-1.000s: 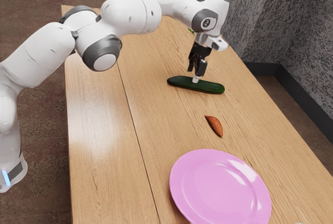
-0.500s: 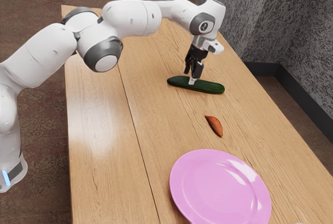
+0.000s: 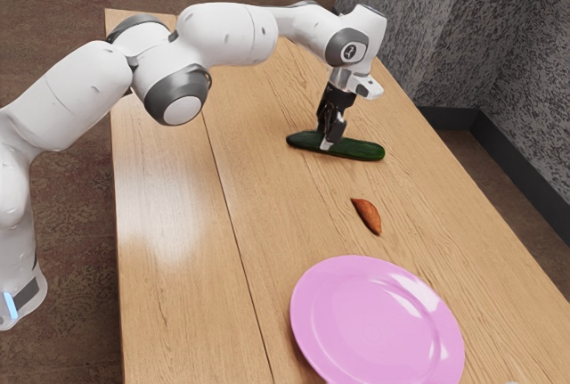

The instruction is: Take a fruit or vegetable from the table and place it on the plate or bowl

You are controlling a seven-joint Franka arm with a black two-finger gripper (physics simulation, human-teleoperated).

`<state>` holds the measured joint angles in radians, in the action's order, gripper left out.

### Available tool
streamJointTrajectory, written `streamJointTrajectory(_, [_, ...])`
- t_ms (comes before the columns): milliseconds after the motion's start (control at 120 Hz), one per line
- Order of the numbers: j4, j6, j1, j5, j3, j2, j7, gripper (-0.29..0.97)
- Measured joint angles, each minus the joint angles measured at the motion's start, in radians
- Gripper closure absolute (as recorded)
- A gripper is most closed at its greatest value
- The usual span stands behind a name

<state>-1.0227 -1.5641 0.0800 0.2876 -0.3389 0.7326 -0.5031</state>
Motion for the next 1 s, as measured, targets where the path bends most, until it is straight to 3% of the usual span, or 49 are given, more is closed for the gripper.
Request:
streamJointTrajectory(108, [-0.001, -0.001, 0.000, -0.003, 0.002, 0.001, -0.001, 0.43])
streamJointTrajectory(317, [-0.008, -0.004, 0.000, -0.006, 0.006, 0.009, -0.004, 0.51])
streamJointTrajectory(408, [-0.005, -0.004, -0.001, -0.007, 0.006, 0.003, -0.005, 0.46])
streamJointTrajectory(700, [0.007, -0.002, -0.020, -0.008, 0.018, -0.048, -0.008, 0.48])
streamJointTrajectory(1000, [-0.031, 0.019, -0.211, -0.018, 0.023, -0.167, -0.005, 0.47])
